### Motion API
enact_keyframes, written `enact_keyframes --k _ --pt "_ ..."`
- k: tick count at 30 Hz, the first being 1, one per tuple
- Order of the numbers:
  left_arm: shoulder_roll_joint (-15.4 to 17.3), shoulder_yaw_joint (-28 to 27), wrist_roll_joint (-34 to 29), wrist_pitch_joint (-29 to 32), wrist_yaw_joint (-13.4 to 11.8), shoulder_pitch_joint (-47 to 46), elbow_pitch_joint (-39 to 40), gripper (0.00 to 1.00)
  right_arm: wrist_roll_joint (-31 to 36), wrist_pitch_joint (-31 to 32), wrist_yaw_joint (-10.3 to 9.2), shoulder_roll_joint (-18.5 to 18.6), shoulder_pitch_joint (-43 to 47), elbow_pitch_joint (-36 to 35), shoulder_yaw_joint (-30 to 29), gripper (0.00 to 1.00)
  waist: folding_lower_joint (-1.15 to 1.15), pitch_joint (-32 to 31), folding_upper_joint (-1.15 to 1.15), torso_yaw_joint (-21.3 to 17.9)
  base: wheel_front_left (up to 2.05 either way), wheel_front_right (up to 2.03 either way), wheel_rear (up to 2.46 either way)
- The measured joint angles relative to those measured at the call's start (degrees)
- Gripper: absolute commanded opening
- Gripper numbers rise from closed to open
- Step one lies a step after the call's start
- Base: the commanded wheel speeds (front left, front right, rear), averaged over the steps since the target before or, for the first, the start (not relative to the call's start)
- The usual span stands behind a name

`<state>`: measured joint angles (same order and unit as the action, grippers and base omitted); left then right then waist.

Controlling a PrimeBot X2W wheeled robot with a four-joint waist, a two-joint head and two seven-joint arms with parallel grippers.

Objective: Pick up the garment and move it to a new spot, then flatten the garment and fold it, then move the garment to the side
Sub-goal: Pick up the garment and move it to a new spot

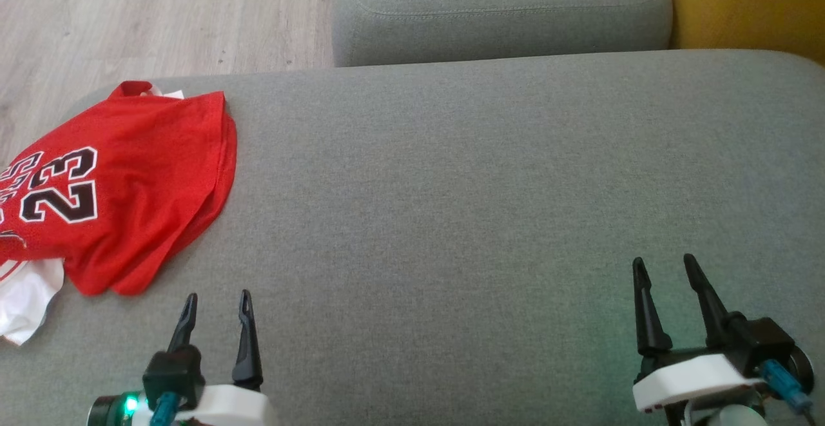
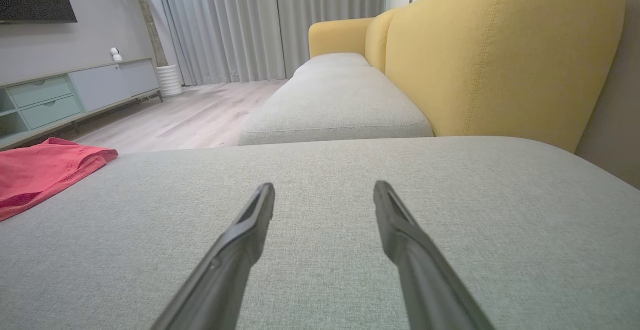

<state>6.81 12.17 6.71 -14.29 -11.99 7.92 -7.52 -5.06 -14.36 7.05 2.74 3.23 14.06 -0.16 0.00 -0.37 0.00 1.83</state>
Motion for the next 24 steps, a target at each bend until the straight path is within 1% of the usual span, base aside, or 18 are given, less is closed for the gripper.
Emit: enact_keyframes --k 4,10,15,24 --pt "-0.1 -0.1 -0.1 0.0 0.5 0.0 0.0 1.00 -0.1 0.0 0.00 0.0 0.0 0.4 0.1 1.00 0.00 0.0 0.00 0.2 0.00 0.00 0.00" --pt "-0.2 -0.3 -0.6 0.0 1.1 -0.5 -0.1 1.00 -0.4 0.0 0.00 0.0 0.2 0.3 0.0 1.00 0.00 -0.1 0.00 3.1 0.00 0.00 0.00" --pt "-0.2 -0.4 -0.6 0.0 1.2 -0.7 0.3 1.00 -0.5 0.0 0.00 -0.1 1.8 0.5 0.9 1.00 0.00 -0.4 0.00 7.8 0.00 0.00 0.00" --pt "-0.1 -1.8 -0.6 0.0 0.4 2.0 1.7 1.00 -1.1 0.0 0.00 -0.2 1.8 1.2 6.0 1.00 0.00 -1.4 0.00 17.8 0.00 0.00 0.00"
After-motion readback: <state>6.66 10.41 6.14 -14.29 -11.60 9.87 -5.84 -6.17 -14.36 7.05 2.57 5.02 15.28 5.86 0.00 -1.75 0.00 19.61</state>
